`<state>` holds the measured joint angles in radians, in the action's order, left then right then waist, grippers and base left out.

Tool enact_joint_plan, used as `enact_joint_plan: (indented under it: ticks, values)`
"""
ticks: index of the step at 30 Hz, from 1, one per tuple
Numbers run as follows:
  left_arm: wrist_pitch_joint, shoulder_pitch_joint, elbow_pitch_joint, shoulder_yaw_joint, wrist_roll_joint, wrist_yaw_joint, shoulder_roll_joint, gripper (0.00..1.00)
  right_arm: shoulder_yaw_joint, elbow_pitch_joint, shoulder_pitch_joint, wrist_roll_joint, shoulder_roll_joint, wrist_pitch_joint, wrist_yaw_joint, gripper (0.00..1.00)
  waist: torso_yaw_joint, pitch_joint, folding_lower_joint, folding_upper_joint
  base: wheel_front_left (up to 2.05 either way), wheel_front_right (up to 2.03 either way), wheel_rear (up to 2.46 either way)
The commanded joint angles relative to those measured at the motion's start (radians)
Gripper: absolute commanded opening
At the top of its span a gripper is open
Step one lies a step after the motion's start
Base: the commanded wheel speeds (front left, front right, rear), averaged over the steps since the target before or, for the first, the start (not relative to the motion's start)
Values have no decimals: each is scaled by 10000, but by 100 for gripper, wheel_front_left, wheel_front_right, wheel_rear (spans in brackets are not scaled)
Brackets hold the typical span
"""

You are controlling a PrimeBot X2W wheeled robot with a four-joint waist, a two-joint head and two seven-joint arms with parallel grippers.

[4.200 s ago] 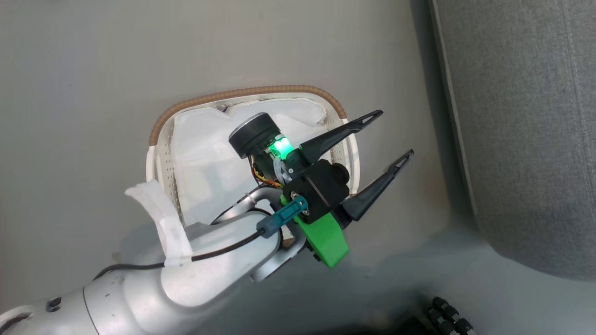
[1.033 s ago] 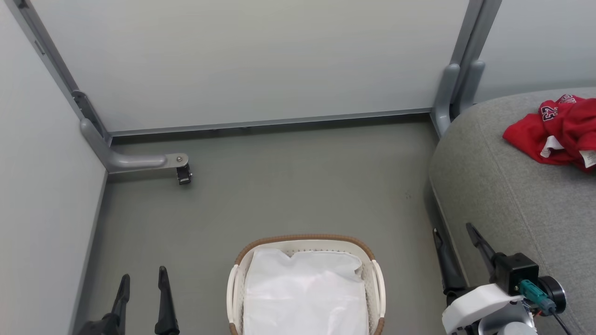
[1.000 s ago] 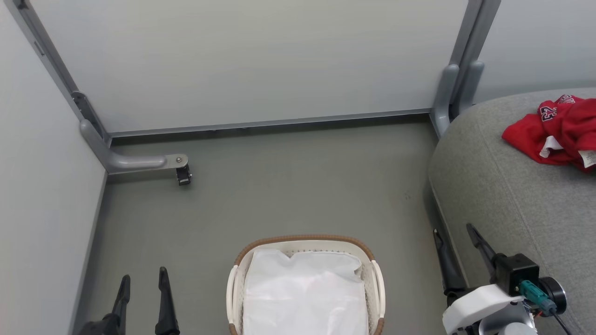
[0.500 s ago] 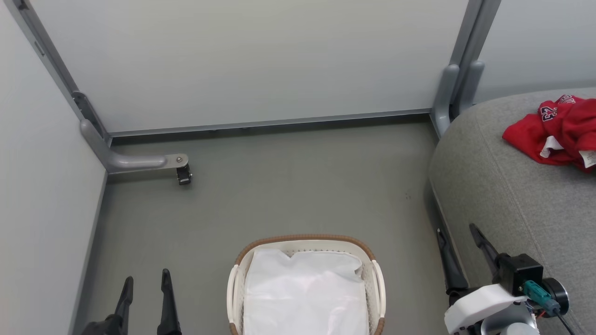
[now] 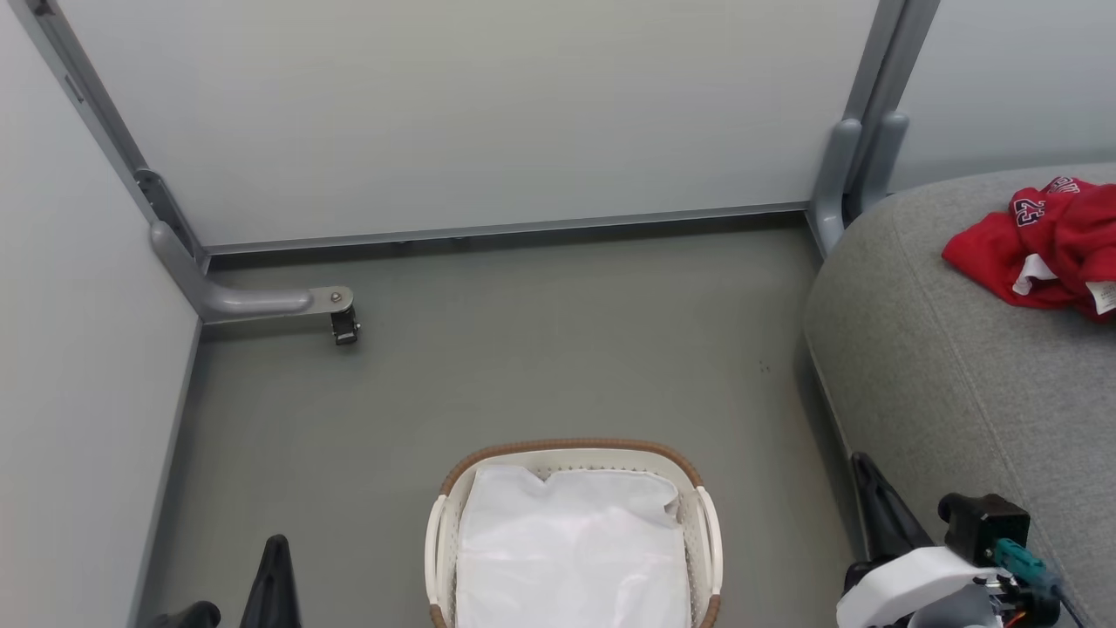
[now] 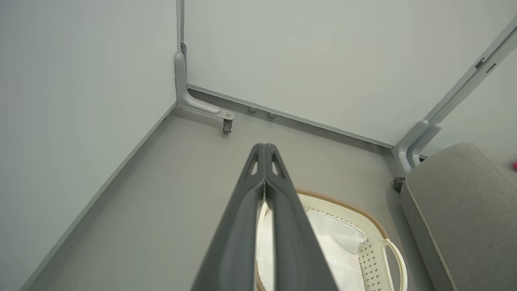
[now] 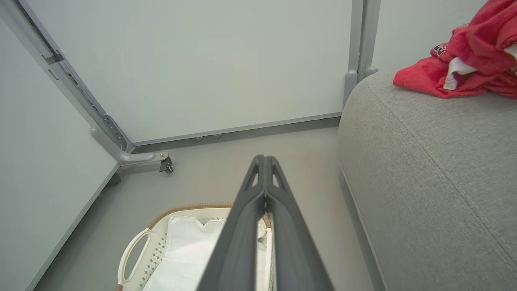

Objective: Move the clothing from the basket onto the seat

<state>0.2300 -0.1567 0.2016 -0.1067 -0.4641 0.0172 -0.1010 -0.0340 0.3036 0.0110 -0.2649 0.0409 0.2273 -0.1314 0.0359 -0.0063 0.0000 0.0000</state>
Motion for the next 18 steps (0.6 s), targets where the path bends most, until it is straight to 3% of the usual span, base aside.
enact_joint_plan:
  ticks: [1, 18]
  values:
    - [-88, 297, -97, 119, -438, -74, 21, 0, 92, -167, 216, -487, 25, -102, 1, 0, -5, 1, 0, 0, 0, 0, 0]
    - [-845, 860, 16, 602, -2925, -394, 124, 0, 408, -290, 402, -3416, 45, -846, 3, 0, -56, 14, 0, 0, 0, 0, 0]
